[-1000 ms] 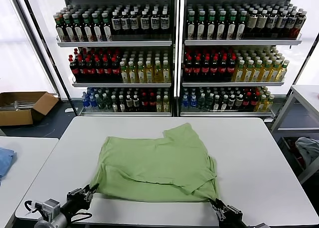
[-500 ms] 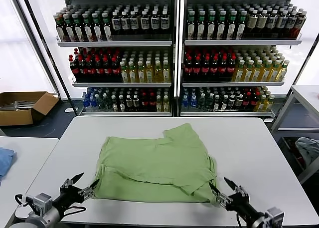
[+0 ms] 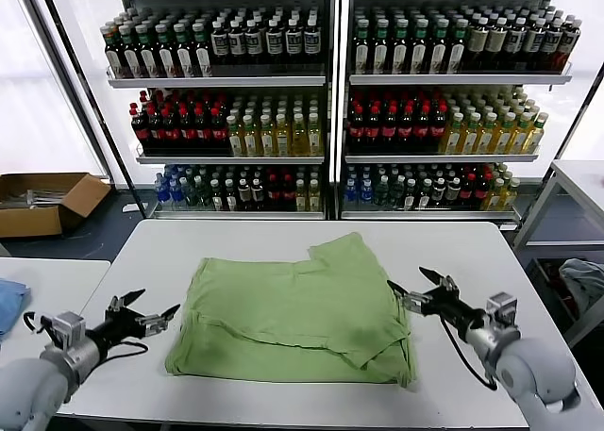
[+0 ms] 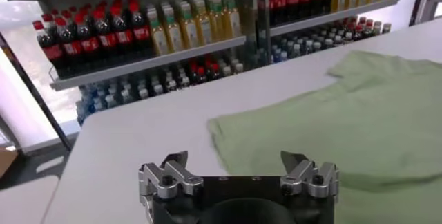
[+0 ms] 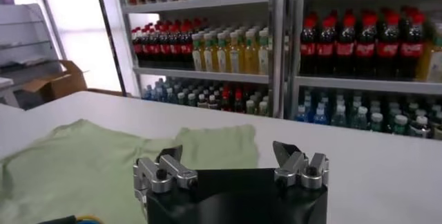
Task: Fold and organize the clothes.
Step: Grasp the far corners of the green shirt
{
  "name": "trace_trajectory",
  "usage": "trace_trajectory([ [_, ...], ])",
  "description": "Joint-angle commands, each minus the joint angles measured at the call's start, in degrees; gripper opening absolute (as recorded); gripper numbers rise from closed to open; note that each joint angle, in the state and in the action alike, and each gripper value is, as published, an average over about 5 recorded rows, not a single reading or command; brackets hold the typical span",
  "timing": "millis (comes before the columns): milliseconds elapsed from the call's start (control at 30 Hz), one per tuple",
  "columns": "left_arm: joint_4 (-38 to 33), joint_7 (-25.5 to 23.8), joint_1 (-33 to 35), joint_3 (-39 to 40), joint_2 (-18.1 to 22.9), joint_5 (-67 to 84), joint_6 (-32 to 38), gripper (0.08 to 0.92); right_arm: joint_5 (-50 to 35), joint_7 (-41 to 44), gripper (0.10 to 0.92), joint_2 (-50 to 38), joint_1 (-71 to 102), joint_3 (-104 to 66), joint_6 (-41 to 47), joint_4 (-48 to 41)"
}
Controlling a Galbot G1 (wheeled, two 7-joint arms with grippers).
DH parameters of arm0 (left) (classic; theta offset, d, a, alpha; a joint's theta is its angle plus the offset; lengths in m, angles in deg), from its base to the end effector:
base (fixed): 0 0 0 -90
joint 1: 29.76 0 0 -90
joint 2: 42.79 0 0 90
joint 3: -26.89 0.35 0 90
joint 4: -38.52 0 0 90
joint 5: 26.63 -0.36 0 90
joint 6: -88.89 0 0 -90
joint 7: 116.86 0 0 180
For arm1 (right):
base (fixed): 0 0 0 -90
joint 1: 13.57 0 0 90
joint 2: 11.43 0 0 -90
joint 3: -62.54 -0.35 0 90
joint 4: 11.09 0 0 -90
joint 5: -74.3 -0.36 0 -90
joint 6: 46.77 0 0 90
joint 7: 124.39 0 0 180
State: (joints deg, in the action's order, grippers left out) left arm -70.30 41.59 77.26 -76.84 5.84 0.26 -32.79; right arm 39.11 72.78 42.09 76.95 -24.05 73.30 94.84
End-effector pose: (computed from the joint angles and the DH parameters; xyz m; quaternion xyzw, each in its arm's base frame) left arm 0.2808 0.2153 -0.2136 -0.1563 -0.9533 -0.0978 0.2394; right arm 0.3436 -0.1328 -0.2173 0.2449 -0.9540 0.0079 0.1726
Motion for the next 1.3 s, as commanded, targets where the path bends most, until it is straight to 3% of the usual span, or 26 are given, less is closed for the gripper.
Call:
trace_trajectory([
  [33, 11.5, -0.6, -13.0, 5.1, -10.8, 6.8, -0.3, 0.823, 1.4, 6.5, 0.823, -1.3, -19.4, 10.6, 3.0, -17.3],
  [233, 16.3, -0.9, -19.2, 11.7, -11.2, 6.4, -0.1, 0.823, 3.9, 7.0, 0.823, 2.1, -22.4, 13.4, 3.0, -22.6],
  [667, 25.3, -1.0, -29.2, 22.9, -2.5, 2.2, 0.5, 0.823, 6.9, 6.2, 0.823, 7.5, -29.5, 17.1, 1.5, -32.0],
  [1300, 33.6, -1.1, -37.7, 31.8, 4.2, -3.1, 1.4, 0.823, 6.6, 3.7, 0.823, 11.7, -32.4, 19.6, 3.0, -39.7],
])
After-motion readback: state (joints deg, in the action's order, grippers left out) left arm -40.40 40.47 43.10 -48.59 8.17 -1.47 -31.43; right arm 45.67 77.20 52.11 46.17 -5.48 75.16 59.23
